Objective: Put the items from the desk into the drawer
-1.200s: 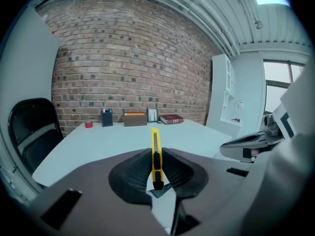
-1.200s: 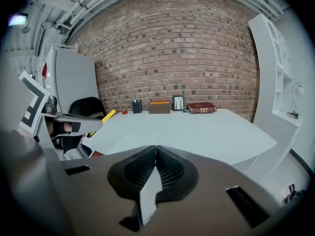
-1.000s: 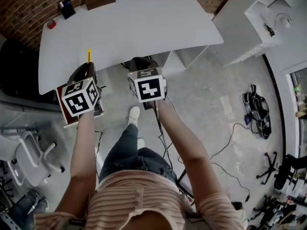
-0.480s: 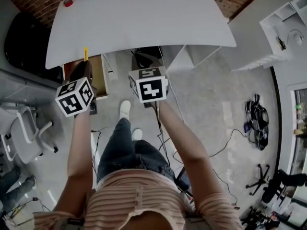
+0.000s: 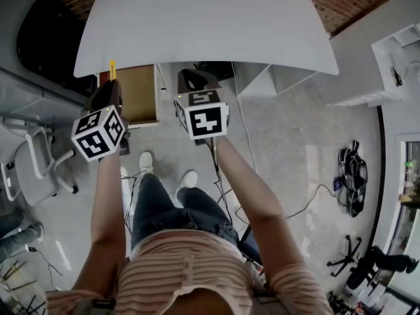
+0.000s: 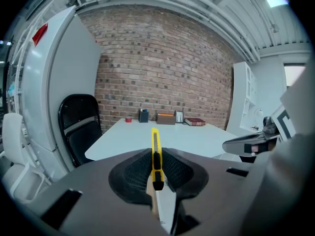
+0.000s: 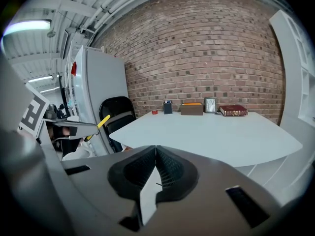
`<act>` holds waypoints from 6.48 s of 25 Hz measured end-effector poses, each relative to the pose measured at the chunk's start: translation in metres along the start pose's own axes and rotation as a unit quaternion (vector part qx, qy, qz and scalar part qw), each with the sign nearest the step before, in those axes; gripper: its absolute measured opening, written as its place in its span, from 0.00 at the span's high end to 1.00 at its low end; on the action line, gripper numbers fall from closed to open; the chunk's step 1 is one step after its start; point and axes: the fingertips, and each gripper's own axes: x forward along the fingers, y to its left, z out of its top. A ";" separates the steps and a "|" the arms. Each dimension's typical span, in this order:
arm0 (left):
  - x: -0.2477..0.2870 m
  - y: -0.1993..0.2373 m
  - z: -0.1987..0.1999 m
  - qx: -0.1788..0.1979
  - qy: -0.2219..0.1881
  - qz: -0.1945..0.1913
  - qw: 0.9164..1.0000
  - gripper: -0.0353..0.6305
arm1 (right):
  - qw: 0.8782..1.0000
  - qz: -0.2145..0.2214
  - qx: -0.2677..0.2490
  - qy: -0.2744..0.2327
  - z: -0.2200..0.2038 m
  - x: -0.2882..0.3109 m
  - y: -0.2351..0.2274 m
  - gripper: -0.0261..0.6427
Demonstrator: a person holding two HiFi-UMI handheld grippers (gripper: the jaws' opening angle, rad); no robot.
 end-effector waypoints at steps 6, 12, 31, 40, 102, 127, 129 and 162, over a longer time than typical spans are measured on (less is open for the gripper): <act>-0.001 0.033 -0.012 -0.016 0.015 -0.003 1.000 0.85 | 1.000 0.014 -0.003 0.003 0.004 0.025 0.037 0.94; 0.013 0.075 -0.035 -0.038 0.042 -0.009 0.998 0.85 | 1.000 0.016 0.001 0.026 -0.003 0.065 0.073 0.94; 0.097 0.174 -0.155 -0.069 0.169 -0.020 0.983 0.85 | 0.993 0.021 0.011 0.119 -0.079 0.189 0.152 0.94; 0.161 0.175 -0.207 -0.076 0.208 -0.035 0.975 0.85 | 0.989 0.004 0.025 0.146 -0.117 0.232 0.138 0.94; 0.283 0.172 -0.342 -0.068 0.340 -0.007 0.938 0.85 | 0.956 0.022 0.095 0.278 -0.249 0.326 0.111 0.94; 0.280 0.194 -0.321 -0.078 0.315 -0.004 0.946 0.78 | 0.961 0.015 0.083 0.262 -0.231 0.331 0.123 0.94; 0.277 0.197 -0.309 -0.077 0.301 -0.002 0.951 0.78 | 0.964 0.017 0.078 0.252 -0.223 0.330 0.123 0.94; 0.149 0.156 -0.120 -0.061 0.124 -0.094 0.986 0.93 | 0.991 0.029 0.068 0.109 -0.070 0.217 0.132 0.94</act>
